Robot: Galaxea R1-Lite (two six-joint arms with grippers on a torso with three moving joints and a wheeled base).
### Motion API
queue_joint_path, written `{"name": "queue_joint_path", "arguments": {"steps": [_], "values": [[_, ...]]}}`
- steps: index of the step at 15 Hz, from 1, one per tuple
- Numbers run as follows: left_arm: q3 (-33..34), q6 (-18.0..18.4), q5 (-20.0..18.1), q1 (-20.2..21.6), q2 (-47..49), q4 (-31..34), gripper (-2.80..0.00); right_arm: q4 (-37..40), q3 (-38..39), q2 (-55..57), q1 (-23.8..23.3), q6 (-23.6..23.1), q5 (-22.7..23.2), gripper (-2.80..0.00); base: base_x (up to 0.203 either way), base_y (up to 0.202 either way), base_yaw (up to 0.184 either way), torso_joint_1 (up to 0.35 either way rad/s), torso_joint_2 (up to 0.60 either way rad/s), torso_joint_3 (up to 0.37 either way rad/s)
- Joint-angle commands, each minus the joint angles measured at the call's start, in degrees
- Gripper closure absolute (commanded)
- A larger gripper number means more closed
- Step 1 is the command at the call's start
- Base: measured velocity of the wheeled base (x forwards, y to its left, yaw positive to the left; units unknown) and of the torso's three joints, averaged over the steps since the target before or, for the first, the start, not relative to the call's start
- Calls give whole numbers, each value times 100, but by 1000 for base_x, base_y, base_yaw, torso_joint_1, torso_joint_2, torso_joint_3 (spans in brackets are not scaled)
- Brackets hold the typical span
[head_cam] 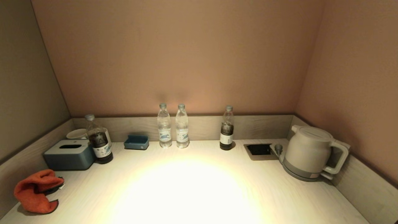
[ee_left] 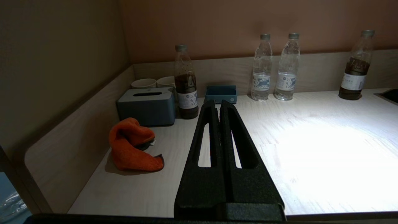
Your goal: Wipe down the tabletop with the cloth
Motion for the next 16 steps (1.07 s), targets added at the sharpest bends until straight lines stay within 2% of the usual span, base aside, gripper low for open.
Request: {"name": "queue_joint_path", "arguments": {"steps": [1,6,8,9,15,16], "values": [[186,-9,10,0,-7,-82,0,0,0,7,-1,0,-2,0,0,0,0,0,0,0],[581,-25,10,0,-7,-247,0,0,0,7,-1,0,-2,0,0,0,0,0,0,0],[913,-1,10,0,-7,-745,0,0,0,7,-1,0,-2,0,0,0,0,0,0,0],[942,7,1,0,-7,-776,0,0,0,7,-1,0,-2,0,0,0,0,0,0,0],[942,-18,-17,0,-7,-484,0,0,0,7,-1,0,-2,0,0,0,0,0,0,0],[942,-23,-22,0,-7,-211,0,0,0,7,-1,0,-2,0,0,0,0,0,0,0]]}}
